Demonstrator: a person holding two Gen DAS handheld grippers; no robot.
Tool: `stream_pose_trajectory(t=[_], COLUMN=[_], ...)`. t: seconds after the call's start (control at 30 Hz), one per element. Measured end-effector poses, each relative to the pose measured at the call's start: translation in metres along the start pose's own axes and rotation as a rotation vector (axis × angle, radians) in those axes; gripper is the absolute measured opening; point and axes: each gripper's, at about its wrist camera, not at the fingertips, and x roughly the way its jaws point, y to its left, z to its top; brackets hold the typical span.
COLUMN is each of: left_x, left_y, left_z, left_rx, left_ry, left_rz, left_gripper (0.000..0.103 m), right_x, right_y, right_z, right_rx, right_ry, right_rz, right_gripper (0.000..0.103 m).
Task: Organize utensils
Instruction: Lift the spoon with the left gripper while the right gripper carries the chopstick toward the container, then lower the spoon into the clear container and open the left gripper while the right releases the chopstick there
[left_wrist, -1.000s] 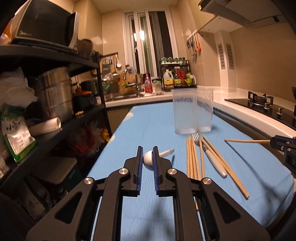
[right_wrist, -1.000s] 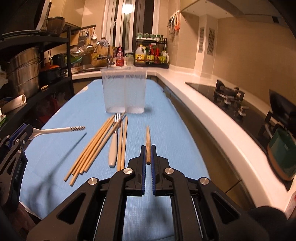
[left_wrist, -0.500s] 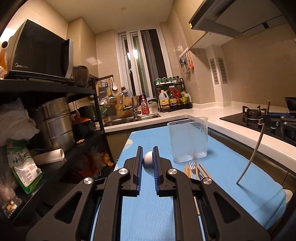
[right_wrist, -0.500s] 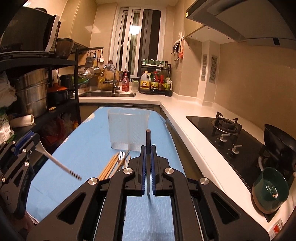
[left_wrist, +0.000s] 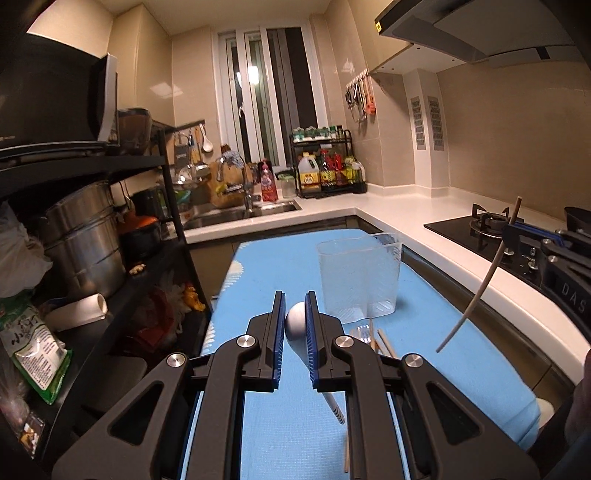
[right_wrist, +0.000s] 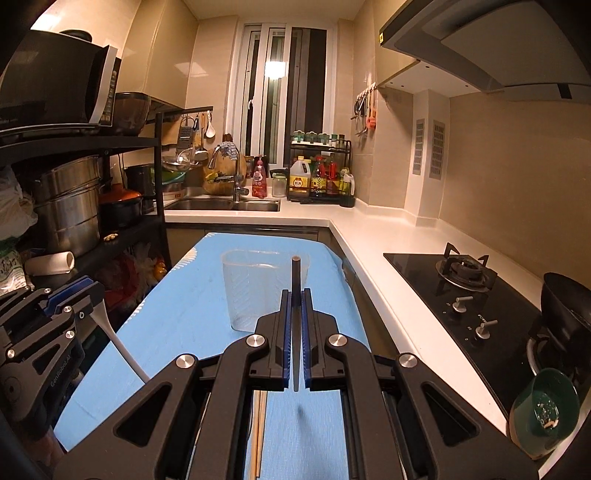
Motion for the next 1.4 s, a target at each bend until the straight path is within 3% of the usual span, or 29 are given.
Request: stream_pose_trajectory(t=[0.23,0.47,0.77,1.0,1.2,1.4], left_x=[0.031,0.078,0.126,0.183,0.230,0.248], left_y=[0.010,0.020,0.021,0.008,-0.003,-0.018], left_z=[0.048,0.103,0.173,0.189,0.157,0.125], left_rx=[-0.003,-0.002,-0.008,0.010,0.033,0.078], left_ry=[0.075,0.135,0.092,0.102,0.177,0.228], left_rz=[-0.061,-0.133,-0.150,-0.157,-0.160,-0.191], left_gripper=[0.011,0.011,0.011,0.011,0.011,0.011], right_x=[0.024,0.058,0.104,0.153,0.194,0.217], right_y=[-0.014,-0.026,-0.029,-0.020,-0.013,-0.007], right_z=[0.042,0.108,0.182,0.174,0.142,0.113], right_rx=[0.037,0.045,0.015,0.000,-0.006,-0.018], right_ry=[0.004,-0.001,0.006,0.078,0.183,0.263], right_rz=[0.028,0.071,0.108,0.128,0.135,0.136], right_gripper=[0.005,0.005,0.005,0.005,0.005,0.005])
